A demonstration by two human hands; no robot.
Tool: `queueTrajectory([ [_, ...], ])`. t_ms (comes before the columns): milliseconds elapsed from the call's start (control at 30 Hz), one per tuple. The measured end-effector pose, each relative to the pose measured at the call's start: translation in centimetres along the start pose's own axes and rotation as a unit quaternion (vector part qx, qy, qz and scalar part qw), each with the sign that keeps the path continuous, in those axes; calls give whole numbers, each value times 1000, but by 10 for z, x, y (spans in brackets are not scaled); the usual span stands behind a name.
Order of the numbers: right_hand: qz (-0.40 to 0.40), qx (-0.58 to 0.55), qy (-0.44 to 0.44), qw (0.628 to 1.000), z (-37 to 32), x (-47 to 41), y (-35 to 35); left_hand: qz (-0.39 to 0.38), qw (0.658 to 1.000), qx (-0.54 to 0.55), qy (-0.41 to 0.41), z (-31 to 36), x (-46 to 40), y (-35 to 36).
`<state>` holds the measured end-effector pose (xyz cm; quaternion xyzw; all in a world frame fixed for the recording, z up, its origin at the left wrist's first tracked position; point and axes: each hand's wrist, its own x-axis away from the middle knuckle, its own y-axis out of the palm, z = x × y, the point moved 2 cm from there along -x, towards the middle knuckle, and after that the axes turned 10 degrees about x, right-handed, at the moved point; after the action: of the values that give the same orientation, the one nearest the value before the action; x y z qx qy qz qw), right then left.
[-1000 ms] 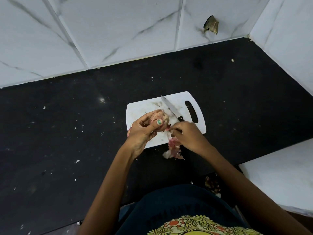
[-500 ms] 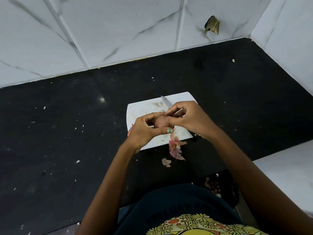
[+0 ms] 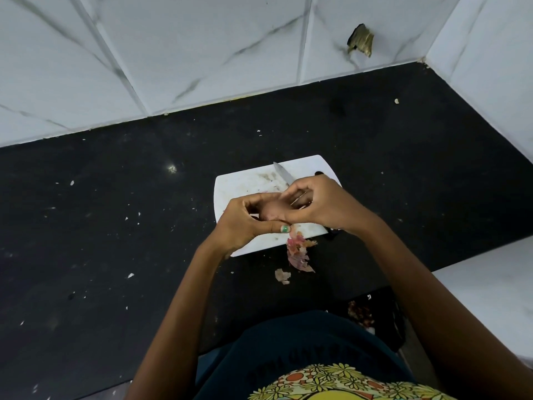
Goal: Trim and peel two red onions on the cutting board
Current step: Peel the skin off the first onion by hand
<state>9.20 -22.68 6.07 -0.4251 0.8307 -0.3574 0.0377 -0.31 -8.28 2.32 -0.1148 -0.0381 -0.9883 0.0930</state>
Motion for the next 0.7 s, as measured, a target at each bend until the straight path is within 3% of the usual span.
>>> queueTrajectory([
  [200, 10, 23, -10, 1000, 2, -4, -2, -21, 1000, -18, -2, 4, 1, -1],
  [333, 61, 18, -7, 998, 7, -4, -4, -15, 1000, 8, -3, 2, 2, -2],
  [533, -20, -23, -35, 999, 4, 0, 2, -16, 999, -38, 0, 3, -2, -5],
  [700, 48, -47, -72, 995, 9, -4, 10, -3, 1000, -3, 1, 1, 0, -6],
])
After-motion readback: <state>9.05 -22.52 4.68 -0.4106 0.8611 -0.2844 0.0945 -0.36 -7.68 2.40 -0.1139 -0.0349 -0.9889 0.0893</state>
